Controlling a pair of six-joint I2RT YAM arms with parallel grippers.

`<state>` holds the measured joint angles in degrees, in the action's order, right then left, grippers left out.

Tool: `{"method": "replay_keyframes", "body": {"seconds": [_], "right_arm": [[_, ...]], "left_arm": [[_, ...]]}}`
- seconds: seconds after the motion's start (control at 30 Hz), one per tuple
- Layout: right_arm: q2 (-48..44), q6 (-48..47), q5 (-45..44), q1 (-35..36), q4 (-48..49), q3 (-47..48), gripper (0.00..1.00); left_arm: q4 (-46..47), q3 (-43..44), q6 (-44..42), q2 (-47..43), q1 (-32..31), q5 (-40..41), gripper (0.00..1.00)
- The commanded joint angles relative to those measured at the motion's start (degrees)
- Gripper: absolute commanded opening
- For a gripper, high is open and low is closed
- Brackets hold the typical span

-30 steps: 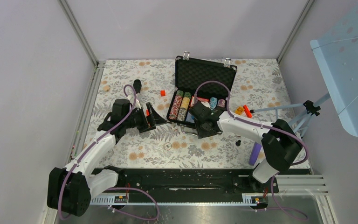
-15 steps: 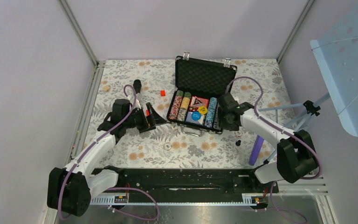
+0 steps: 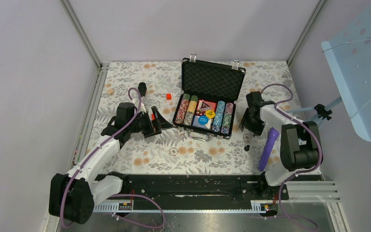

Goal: Pack up texas hold em set

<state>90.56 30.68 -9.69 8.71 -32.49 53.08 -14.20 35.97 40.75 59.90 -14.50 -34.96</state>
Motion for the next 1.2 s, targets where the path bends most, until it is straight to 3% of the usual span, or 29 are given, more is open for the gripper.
{"method": "replay_keyframes", "body": {"seconds": [0.0,0.33,0.87,1.17], "right_arm": [[0.90,2.44,0.58,-0.70,1.32,2.07,0.65],[-0.20,0.44,7.08,-0.80,8.86,-2.89,0.59],[-4.63,-0.12,9.50,-0.48,4.44,-8.30,0.57],[-9.19,3.48,9.27,8.96,4.58,-12.11,0.57]], "left_arm": [[1.35,1.85,-0.50,0.21,0.35,-1.18,0.95],[1.55,1.89,-0.41,0.70,0.35,-1.33,0.95],[1.71,1.94,-0.42,0.96,0.37,-1.66,0.95],[2.13,1.79,-0.24,0.88,0.35,-1.77,0.94]]}}
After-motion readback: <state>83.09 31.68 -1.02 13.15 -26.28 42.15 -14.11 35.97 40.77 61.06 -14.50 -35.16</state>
